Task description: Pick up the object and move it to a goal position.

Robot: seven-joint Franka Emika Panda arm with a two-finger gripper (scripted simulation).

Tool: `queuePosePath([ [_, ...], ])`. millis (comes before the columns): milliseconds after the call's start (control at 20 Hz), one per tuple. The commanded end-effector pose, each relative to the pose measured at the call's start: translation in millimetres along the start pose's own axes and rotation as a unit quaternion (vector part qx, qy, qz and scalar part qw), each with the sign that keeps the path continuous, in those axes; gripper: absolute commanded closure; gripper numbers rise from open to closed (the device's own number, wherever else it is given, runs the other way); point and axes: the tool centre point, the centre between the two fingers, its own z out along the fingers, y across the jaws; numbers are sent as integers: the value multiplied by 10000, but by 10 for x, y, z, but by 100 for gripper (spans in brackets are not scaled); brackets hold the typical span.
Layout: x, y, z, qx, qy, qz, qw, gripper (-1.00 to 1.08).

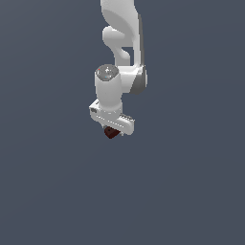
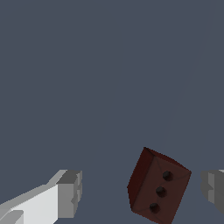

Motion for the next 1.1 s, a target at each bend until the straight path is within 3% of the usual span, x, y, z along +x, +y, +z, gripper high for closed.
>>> queuePosePath([
  [0, -100, 76, 101, -17, -40, 405, 9992, -92],
  [550, -441, 344, 400, -108, -150, 1713, 9850, -92],
  [1050, -526, 412, 465, -138, -171, 2019, 9792, -92],
])
